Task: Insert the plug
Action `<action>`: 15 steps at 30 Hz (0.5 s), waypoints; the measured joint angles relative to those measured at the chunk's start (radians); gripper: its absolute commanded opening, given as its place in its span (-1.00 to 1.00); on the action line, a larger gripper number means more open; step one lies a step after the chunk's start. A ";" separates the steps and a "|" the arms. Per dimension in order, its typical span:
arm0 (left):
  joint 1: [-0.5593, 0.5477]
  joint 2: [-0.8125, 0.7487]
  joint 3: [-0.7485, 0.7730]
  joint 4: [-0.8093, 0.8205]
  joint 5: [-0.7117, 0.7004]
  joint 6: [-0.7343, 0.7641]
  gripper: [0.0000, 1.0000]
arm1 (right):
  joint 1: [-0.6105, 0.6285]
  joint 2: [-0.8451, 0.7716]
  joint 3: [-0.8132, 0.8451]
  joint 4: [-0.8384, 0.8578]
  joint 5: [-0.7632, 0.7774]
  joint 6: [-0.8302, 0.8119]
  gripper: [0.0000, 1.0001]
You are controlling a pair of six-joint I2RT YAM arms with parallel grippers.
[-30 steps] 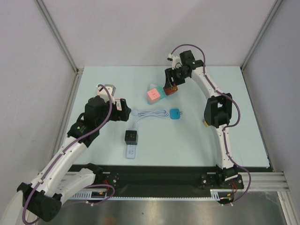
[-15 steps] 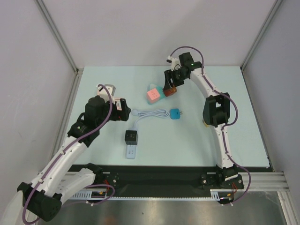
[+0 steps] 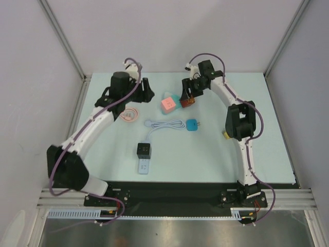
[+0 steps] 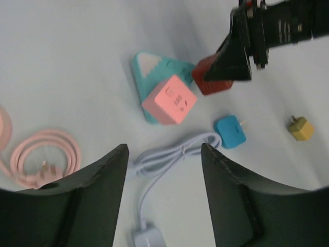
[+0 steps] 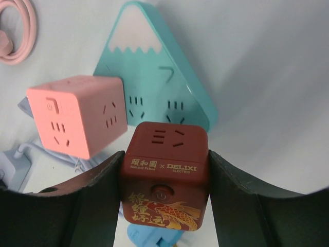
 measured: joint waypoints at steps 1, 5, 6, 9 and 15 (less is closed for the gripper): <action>0.003 0.064 0.058 0.011 0.023 0.013 0.20 | -0.006 -0.024 -0.041 0.015 -0.001 0.008 -1.00; 0.011 0.294 0.249 0.051 0.097 0.082 -0.10 | -0.042 -0.126 -0.166 0.060 -0.011 0.029 -1.00; 0.015 0.360 0.299 0.051 0.126 0.098 -0.11 | -0.050 -0.142 -0.174 0.064 -0.016 0.031 -1.00; 0.027 0.526 0.409 0.043 0.222 0.142 -0.14 | -0.073 -0.179 -0.169 0.093 -0.046 0.027 -1.00; 0.034 0.668 0.470 0.003 0.320 0.178 -0.14 | -0.073 -0.175 -0.066 0.072 -0.069 -0.038 -1.00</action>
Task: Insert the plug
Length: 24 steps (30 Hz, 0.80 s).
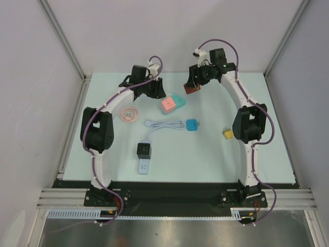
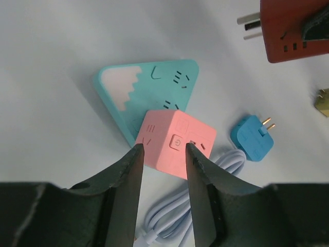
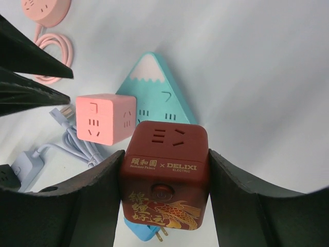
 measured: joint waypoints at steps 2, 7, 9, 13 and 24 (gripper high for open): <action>0.000 0.002 0.000 -0.006 0.014 0.006 -0.16 | 0.019 0.018 0.051 -0.021 0.011 -0.033 -1.00; -0.002 0.004 0.006 -0.004 0.055 0.024 -0.18 | 0.068 0.056 0.089 -0.045 0.035 -0.080 -1.00; -0.003 0.008 0.006 -0.004 0.067 0.026 -0.18 | 0.080 0.069 0.089 -0.053 0.041 -0.089 -1.00; -0.009 0.027 0.006 -0.005 0.076 0.033 -0.23 | 0.086 0.102 0.094 -0.069 0.054 -0.108 -1.00; -0.015 0.062 0.004 -0.005 0.066 0.042 -0.33 | 0.092 0.174 0.108 -0.095 0.090 -0.166 -1.00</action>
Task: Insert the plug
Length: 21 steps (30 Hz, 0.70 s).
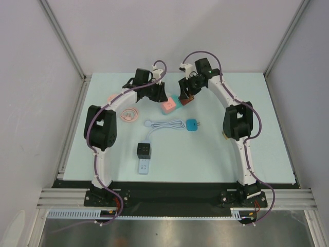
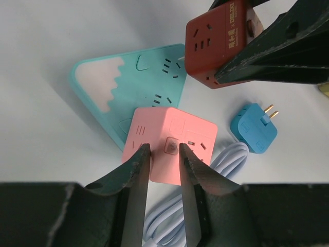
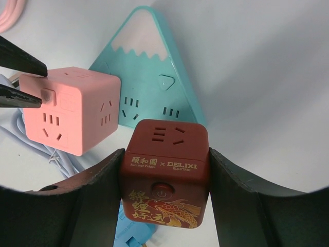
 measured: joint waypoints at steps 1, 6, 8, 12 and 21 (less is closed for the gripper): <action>0.000 0.000 0.000 0.000 -0.002 0.002 -0.34 | 0.002 0.003 0.000 0.000 0.001 -0.003 -1.00; 0.000 0.000 0.000 0.000 -0.007 0.012 -0.36 | 0.012 0.016 0.002 0.002 0.000 -0.010 -1.00; 0.000 0.001 0.000 0.000 -0.007 0.015 -0.36 | 0.014 0.018 0.005 0.003 0.000 -0.012 -1.00; 0.000 0.004 0.000 0.000 -0.007 0.018 -0.36 | 0.018 0.022 0.019 0.007 0.000 -0.014 -1.00; 0.000 0.004 0.000 0.001 -0.007 0.018 -0.36 | 0.018 0.042 0.043 0.018 0.000 -0.016 -1.00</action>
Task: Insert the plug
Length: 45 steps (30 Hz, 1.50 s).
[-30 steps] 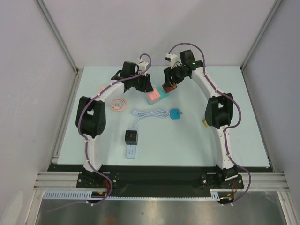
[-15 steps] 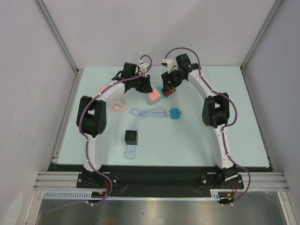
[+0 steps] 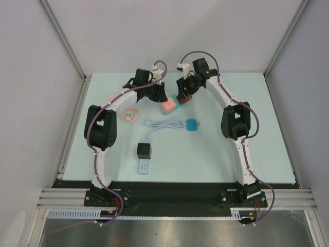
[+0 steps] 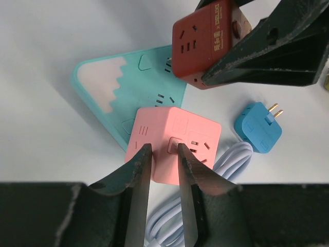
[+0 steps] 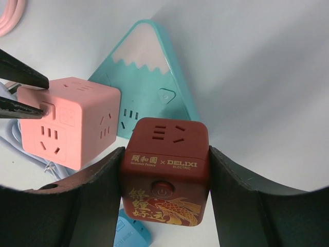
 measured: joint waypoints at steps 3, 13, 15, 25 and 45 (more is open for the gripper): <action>0.000 0.001 0.000 0.000 0.000 0.000 -0.36 | -0.001 0.009 0.014 0.000 0.001 0.000 -1.00; 0.000 0.001 0.000 0.000 0.000 0.000 -0.36 | 0.002 0.015 0.026 -0.001 0.006 -0.002 -1.00; 0.000 0.001 0.000 0.000 0.000 0.000 -0.36 | 0.002 0.015 0.026 -0.002 0.006 -0.005 -1.00; 0.000 0.001 0.000 0.000 0.000 0.000 -0.36 | 0.004 0.015 0.030 -0.019 0.008 -0.005 -1.00; 0.000 0.004 0.000 0.005 0.003 -0.001 -0.36 | 0.015 0.024 0.040 -0.033 0.036 0.015 -1.00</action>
